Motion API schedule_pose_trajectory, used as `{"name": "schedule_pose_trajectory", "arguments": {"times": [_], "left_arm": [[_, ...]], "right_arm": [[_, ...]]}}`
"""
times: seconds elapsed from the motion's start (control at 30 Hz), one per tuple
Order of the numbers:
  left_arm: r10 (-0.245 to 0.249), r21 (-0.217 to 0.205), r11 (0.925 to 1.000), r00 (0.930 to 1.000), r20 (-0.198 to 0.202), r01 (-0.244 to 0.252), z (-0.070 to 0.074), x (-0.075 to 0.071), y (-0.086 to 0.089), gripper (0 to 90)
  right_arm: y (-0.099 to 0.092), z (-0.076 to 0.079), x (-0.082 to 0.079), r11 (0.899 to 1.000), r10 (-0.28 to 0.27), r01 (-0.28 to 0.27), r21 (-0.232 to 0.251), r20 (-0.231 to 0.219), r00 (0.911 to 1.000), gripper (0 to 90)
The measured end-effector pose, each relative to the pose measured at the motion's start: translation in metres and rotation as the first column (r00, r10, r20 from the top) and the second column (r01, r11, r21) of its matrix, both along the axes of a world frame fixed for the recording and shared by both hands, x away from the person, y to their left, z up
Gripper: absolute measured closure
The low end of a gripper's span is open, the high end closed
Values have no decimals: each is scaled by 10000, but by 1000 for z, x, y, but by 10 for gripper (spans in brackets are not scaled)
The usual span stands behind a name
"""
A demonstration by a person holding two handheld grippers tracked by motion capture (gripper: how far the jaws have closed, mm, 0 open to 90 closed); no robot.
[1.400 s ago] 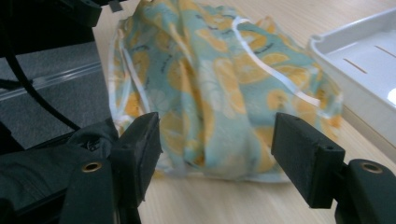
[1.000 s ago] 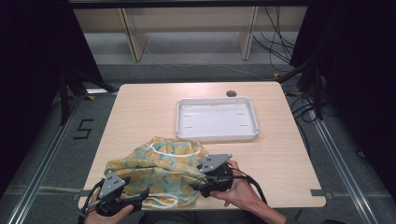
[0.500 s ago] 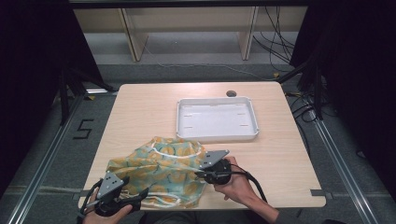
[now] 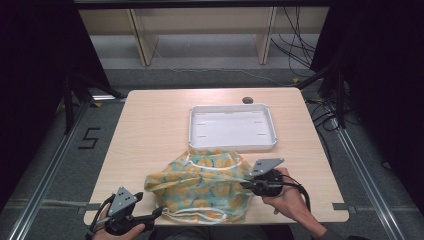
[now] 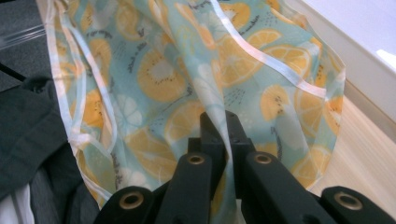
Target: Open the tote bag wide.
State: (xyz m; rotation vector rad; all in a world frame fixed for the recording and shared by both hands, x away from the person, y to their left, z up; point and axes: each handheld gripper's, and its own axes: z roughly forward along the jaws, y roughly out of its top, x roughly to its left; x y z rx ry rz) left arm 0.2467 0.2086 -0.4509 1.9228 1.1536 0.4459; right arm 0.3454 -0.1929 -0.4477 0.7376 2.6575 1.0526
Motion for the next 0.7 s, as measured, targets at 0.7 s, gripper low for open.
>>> {"name": "schedule_pose_trajectory", "arguments": {"times": [0.7], "left_arm": [[-626,559,9964,9980,-95,630,-1,3,-4,202]], "right_arm": [[-67,0,1,9979,-637,639,45,-286,9976,890]]}}
